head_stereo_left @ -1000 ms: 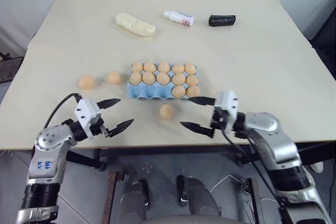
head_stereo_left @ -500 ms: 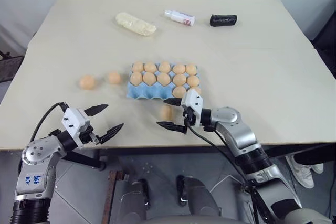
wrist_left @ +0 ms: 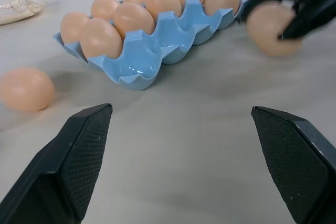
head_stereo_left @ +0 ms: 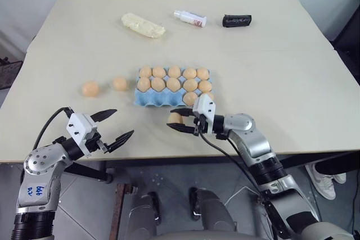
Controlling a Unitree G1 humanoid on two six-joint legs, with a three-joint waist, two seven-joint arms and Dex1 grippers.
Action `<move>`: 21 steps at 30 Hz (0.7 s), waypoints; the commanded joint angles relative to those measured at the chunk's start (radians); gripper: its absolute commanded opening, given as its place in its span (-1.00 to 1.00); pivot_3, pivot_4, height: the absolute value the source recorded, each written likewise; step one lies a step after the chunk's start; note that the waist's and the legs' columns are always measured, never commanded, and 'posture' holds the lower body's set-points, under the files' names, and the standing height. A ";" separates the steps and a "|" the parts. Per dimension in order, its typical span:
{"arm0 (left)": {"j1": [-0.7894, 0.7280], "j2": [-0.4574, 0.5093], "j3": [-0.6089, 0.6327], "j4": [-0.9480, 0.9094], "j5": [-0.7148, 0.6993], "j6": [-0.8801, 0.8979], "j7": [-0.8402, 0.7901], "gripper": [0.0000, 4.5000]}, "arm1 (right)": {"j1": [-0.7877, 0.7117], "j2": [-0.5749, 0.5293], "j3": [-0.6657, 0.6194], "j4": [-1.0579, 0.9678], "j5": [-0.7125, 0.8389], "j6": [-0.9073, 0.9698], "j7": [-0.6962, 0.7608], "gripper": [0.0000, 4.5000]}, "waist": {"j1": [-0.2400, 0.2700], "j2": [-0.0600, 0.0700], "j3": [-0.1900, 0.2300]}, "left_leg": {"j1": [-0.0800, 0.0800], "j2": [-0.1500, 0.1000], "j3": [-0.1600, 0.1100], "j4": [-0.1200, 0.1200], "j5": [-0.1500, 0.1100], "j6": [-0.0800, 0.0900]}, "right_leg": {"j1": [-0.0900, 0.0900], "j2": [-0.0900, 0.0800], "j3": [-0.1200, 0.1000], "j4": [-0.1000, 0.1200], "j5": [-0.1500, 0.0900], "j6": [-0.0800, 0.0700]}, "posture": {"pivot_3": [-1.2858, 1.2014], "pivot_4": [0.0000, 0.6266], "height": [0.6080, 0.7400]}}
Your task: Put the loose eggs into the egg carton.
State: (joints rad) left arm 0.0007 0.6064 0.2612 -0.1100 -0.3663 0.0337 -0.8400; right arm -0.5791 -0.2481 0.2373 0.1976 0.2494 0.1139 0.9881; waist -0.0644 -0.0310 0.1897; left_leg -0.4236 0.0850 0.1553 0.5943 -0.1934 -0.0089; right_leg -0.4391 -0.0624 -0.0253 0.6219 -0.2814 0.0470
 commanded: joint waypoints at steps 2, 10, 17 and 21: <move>-0.025 -0.004 -0.008 -0.019 -0.012 -0.006 0.004 1.00 | -0.097 0.025 -0.055 0.027 0.025 -0.016 -0.023 -0.04 | 0.000 0.000 0.000 | 0.000 0.000 0.001 0.000 0.000 0.000 | -0.001 0.000 0.000 0.001 0.000 0.000 | 0.03 -0.52 1.00; -0.043 -0.012 -0.023 -0.016 -0.008 -0.005 0.010 1.00 | -0.244 0.093 -0.063 0.349 -0.081 -0.182 -0.108 -0.04 | -0.019 0.000 0.000 | -0.001 0.000 0.004 0.000 0.000 0.000 | -0.002 0.000 0.002 0.001 0.001 0.001 | 0.03 -0.52 1.00; -0.029 -0.007 -0.008 -0.034 -0.015 -0.002 0.023 1.00 | -0.191 0.052 -0.077 0.256 -0.051 -0.202 -0.039 0.59 | -0.021 0.000 0.000 | -0.001 0.000 0.006 0.000 0.000 0.000 | -0.005 0.001 0.005 0.004 0.001 0.001 | 0.03 -0.52 1.00; -0.010 -0.010 0.012 -0.031 -0.007 -0.006 0.051 1.00 | -0.078 -0.033 -0.111 0.049 0.030 -0.136 0.024 0.99 | -0.018 0.000 0.000 | -0.001 0.000 0.006 0.000 0.000 0.000 | -0.005 0.001 0.005 0.004 0.001 0.001 | 0.03 -0.52 1.00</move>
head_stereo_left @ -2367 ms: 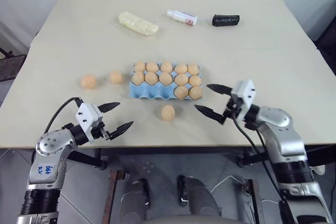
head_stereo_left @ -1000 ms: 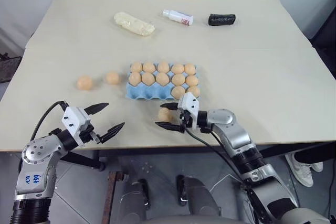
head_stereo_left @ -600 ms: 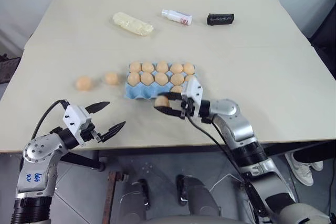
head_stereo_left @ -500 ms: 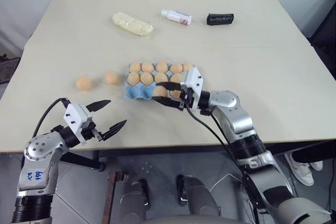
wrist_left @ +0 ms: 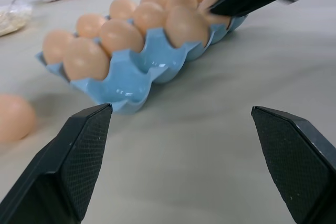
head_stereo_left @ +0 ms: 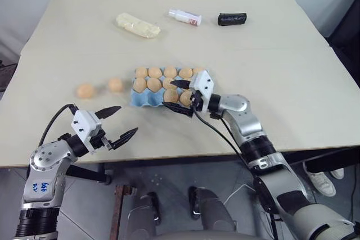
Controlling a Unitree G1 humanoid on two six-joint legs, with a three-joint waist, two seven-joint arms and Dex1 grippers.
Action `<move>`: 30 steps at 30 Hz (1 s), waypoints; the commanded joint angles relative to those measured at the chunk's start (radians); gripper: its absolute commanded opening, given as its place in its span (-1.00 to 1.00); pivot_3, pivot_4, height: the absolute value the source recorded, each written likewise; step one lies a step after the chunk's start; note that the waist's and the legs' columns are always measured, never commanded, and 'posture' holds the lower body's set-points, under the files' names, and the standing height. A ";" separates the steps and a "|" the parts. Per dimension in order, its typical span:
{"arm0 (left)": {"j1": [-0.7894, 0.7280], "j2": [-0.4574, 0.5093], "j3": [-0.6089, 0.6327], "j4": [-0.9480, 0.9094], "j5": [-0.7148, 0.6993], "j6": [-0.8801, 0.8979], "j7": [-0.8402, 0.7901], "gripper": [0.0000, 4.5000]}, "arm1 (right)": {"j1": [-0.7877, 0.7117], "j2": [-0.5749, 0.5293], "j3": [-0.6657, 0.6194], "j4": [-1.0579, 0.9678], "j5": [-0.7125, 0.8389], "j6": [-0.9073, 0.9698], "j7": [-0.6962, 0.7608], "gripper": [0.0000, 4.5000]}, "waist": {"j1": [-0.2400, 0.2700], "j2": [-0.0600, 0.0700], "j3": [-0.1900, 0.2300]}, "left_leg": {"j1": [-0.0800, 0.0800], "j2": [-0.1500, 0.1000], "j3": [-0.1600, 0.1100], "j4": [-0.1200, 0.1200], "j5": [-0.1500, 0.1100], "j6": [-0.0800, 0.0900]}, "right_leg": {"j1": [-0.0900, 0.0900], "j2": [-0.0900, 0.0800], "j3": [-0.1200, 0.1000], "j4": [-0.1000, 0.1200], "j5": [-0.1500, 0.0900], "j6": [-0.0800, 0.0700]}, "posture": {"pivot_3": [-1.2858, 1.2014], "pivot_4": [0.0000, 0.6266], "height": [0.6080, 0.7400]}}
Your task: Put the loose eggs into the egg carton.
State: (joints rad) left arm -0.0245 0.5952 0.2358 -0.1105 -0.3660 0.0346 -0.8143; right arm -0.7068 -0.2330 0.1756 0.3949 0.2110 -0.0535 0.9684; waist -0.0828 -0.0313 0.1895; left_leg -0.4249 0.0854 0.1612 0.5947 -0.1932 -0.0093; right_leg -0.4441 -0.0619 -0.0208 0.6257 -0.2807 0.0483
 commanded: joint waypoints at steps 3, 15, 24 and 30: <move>0.037 -0.014 0.075 -0.019 -0.016 0.006 0.078 1.00 | 0.166 -0.135 -0.097 -0.285 0.144 0.095 0.090 0.99 | 0.003 0.000 0.000 | 0.000 0.000 0.000 0.000 0.000 0.000 | 0.000 0.000 0.000 0.000 0.000 0.000 | 0.03 -0.52 1.00; 0.095 -0.100 0.224 -0.008 -0.034 0.076 0.308 1.00 | 0.365 -0.241 -0.167 -0.423 0.197 0.115 0.099 0.99 | 0.000 -0.001 0.000 | 0.002 -0.001 -0.004 0.003 0.000 0.000 | 0.001 0.002 0.001 0.000 -0.002 -0.004 | 0.03 -0.52 1.00; -0.159 -0.111 0.086 0.054 0.015 0.214 0.397 1.00 | 0.349 -0.211 -0.134 -0.412 0.156 0.074 0.062 0.99 | 0.008 -0.003 -0.001 | 0.003 -0.003 -0.004 0.005 0.000 0.004 | 0.012 0.000 0.000 -0.012 -0.001 -0.006 | 0.03 -0.52 1.00; -0.465 -0.158 -0.010 0.309 0.109 0.259 0.499 1.00 | 0.347 -0.208 -0.130 -0.427 0.147 0.081 0.044 0.99 | 0.027 -0.003 -0.001 | 0.003 -0.003 -0.004 0.004 -0.001 0.004 | 0.011 0.001 -0.002 -0.011 0.005 0.005 | 0.03 -0.52 1.00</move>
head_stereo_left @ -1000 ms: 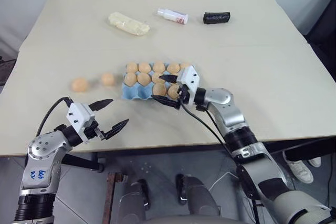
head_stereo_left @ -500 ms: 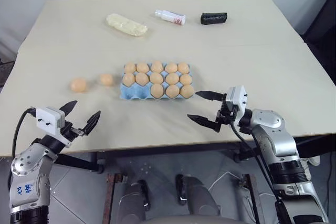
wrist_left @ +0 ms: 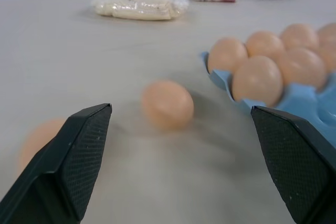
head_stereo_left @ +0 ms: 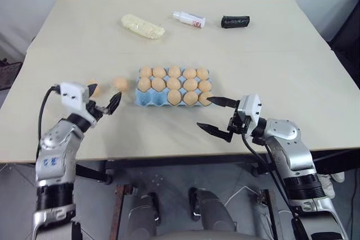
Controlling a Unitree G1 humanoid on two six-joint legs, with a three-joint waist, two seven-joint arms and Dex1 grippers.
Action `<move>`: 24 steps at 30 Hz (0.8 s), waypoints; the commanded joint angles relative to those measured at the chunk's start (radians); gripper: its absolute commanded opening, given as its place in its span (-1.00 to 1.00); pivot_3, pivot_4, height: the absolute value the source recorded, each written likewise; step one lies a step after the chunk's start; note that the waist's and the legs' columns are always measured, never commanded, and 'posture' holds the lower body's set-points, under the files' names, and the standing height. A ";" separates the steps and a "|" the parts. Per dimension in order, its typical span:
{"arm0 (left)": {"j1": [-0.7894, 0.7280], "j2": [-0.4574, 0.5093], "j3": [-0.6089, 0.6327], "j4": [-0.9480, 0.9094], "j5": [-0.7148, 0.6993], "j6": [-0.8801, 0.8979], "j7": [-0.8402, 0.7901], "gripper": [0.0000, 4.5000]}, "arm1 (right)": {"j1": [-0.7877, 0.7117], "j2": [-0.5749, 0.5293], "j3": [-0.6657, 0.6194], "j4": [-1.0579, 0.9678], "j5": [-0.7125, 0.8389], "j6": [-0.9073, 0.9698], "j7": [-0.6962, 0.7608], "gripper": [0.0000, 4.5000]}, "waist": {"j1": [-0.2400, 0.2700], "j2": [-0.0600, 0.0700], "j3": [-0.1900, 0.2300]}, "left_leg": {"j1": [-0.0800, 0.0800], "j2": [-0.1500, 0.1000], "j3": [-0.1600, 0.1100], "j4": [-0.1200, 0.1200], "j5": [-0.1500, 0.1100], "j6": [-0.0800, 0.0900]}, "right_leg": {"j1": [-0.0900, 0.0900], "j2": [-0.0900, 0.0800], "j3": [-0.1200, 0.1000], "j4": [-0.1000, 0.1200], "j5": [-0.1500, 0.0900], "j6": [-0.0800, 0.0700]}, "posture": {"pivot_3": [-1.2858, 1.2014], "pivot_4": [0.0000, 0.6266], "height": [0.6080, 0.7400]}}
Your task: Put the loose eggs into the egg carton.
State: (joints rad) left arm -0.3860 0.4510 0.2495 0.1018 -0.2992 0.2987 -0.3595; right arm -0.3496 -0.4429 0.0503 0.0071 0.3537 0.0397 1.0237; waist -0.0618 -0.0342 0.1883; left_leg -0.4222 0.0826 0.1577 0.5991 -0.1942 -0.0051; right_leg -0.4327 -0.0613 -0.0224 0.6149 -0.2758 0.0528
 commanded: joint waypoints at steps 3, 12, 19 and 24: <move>-0.232 -0.048 -0.061 0.241 0.081 -0.030 0.066 1.00 | -0.001 0.002 -0.003 -0.054 0.004 -0.010 -0.024 0.99 | 0.012 0.000 0.000 | 0.000 -0.002 0.000 0.001 0.000 -0.001 | -0.002 0.002 -0.003 0.003 0.000 0.000 | 0.03 -0.52 1.00; -0.395 -0.084 -0.080 0.515 0.152 -0.077 0.142 1.00 | 0.026 -0.004 -0.006 -0.100 0.007 0.004 -0.067 0.99 | 0.015 -0.001 0.000 | -0.001 -0.001 0.002 0.007 -0.001 -0.002 | -0.005 0.004 -0.006 0.009 -0.001 0.001 | 0.03 -0.52 1.00; -0.429 -0.091 -0.077 0.596 0.169 -0.087 0.162 1.00 | 0.043 -0.012 -0.018 -0.117 0.010 0.004 -0.093 0.99 | 0.014 -0.001 0.000 | -0.001 -0.001 0.002 0.012 -0.002 0.000 | -0.004 0.002 -0.006 0.011 0.000 0.002 | 0.03 -0.52 1.00; -0.419 -0.087 -0.080 0.606 0.180 -0.078 0.161 0.47 | 0.043 -0.011 -0.017 -0.117 0.010 0.002 -0.105 1.00 | 0.017 -0.001 0.000 | -0.002 -0.001 0.002 0.012 -0.002 0.000 | -0.004 0.002 -0.006 0.011 0.000 0.002 | 0.03 -0.52 1.00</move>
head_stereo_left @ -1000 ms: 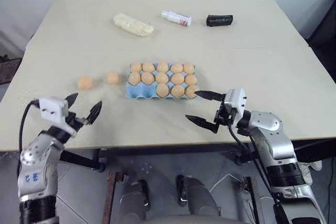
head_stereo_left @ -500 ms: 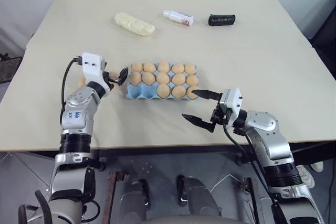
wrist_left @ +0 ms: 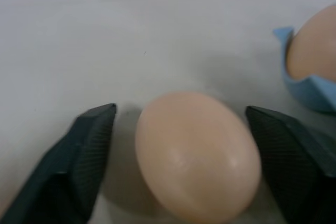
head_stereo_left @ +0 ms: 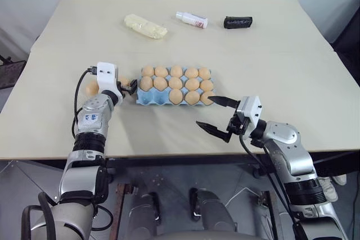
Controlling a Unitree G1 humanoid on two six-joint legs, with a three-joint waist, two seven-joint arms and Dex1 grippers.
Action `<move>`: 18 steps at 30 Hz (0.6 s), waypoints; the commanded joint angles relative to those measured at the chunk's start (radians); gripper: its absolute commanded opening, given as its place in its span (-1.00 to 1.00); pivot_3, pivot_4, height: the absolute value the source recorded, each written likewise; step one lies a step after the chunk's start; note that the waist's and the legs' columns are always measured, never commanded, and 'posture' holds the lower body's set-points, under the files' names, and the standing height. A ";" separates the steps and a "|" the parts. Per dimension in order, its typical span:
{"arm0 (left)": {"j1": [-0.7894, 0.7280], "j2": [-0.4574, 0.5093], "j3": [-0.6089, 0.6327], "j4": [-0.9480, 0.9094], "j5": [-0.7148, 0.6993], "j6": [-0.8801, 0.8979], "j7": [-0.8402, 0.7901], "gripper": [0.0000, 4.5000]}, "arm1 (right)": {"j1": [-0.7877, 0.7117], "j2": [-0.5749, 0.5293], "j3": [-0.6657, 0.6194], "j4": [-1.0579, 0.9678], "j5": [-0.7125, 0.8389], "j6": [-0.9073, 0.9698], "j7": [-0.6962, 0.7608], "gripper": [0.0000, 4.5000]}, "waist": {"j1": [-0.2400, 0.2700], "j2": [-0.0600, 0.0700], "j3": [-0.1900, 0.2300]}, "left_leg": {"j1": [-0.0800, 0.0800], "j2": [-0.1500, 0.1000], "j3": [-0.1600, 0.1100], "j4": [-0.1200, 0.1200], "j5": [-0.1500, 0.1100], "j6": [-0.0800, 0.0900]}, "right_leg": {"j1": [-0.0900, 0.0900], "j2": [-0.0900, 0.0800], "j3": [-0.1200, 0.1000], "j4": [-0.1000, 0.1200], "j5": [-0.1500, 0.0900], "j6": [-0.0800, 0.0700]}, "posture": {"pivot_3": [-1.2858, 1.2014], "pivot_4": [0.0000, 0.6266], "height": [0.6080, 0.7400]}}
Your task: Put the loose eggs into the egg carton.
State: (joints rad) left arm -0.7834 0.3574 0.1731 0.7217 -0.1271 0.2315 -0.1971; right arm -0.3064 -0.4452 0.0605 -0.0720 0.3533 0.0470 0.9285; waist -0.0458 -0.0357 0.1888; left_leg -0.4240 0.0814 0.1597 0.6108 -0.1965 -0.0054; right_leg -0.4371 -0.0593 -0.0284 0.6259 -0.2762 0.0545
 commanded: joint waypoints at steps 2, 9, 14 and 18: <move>-0.016 0.002 -0.001 -0.023 0.001 -0.032 -0.019 0.17 | 0.000 -0.008 -0.026 -0.035 0.010 -0.008 -0.012 1.00 | 0.002 0.000 0.000 | 0.000 0.000 0.000 0.000 0.000 0.000 | 0.000 0.000 0.000 0.000 0.000 0.000 | 0.03 -0.52 1.00; 0.056 0.010 0.011 -0.140 -0.041 -0.222 -0.172 -0.08 | 0.001 -0.005 -0.020 -0.030 0.007 -0.010 -0.014 1.00 | 0.008 0.000 0.000 | 0.000 0.000 0.000 0.000 0.000 0.000 | 0.000 0.000 0.000 0.000 0.000 0.000 | 0.03 -0.52 1.00; 0.131 0.025 -0.003 -0.300 -0.155 -0.314 -0.444 -0.08 | 0.004 -0.005 -0.020 -0.025 0.005 -0.012 -0.016 1.00 | 0.013 0.000 0.000 | 0.000 0.001 0.001 -0.001 0.000 0.000 | 0.000 0.000 0.000 0.000 -0.001 -0.001 | 0.03 -0.52 1.00; 0.157 0.010 -0.090 -0.326 -0.136 -0.333 -0.573 -0.08 | -0.006 -0.003 -0.019 -0.017 -0.001 -0.014 -0.023 1.00 | 0.017 0.000 0.000 | 0.000 0.000 0.001 0.000 0.000 0.000 | 0.000 0.000 0.001 0.000 -0.001 -0.001 | 0.03 -0.52 1.00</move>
State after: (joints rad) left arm -0.6326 0.3719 0.1162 0.4179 -0.2677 -0.0785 -0.7261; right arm -0.3042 -0.4454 0.0603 -0.0710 0.3525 0.0457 0.9118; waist -0.0289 -0.0355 0.1887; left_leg -0.4237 0.0813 0.1606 0.6118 -0.1966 -0.0052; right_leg -0.4363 -0.0594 -0.0277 0.6259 -0.2768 0.0533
